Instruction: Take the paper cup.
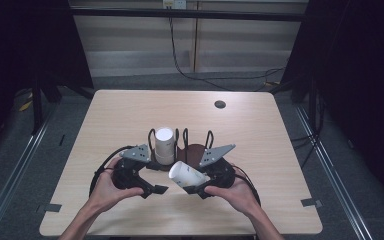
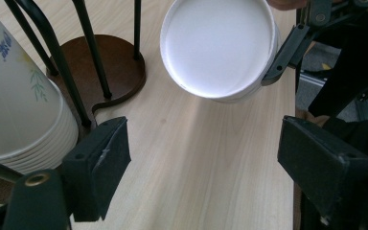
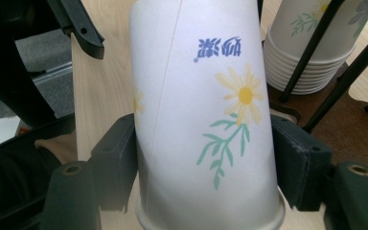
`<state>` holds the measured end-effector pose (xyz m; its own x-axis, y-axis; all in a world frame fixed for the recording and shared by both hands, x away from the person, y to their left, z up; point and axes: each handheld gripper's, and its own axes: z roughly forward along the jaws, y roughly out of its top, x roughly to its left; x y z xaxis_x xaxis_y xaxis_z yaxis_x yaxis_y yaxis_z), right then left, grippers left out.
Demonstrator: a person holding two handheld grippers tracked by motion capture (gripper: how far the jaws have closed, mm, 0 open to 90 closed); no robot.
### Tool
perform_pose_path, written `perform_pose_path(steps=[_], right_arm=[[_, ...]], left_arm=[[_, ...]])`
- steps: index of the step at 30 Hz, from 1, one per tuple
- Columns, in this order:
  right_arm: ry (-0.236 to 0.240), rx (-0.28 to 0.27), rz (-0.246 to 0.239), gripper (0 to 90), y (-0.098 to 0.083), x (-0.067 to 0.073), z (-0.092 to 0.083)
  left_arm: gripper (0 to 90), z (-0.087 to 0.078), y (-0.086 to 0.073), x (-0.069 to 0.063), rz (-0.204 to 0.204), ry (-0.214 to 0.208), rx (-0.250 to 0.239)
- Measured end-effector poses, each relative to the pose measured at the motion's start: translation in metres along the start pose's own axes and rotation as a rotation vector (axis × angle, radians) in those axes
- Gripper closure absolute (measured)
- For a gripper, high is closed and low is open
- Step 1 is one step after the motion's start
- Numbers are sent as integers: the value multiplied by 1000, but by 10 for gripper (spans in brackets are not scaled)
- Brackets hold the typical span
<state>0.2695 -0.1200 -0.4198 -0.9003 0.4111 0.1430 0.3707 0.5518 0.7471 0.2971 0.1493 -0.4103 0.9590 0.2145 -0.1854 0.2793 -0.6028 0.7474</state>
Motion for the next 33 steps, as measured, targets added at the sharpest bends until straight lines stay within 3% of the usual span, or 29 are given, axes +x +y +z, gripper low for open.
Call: perform_pose_path(steps=[6,10,15,16,18,25,28,33], right_arm=[[3,36,-23,323,2,4,2],[8,63,-39,324,4,7,6],[0,114,-75,325,12,9,8],[-6,127,-85,325,14,9,8],[-16,163,-99,325,17,8,9],[-2,208,-92,325,15,1,16],[9,210,-101,325,15,2,16],[0,262,-128,325,16,5,18]], left_arm=[[186,-1,1,-2,6,16,12],[203,-4,2,-5,34,30,17],[222,-3,2,-4,35,2,38],[227,-2,2,-4,20,-10,39],[203,-1,3,-4,30,-3,46],[222,9,3,-5,37,-6,91],[225,13,3,-5,40,-17,117],[227,16,0,-4,36,-19,138]])
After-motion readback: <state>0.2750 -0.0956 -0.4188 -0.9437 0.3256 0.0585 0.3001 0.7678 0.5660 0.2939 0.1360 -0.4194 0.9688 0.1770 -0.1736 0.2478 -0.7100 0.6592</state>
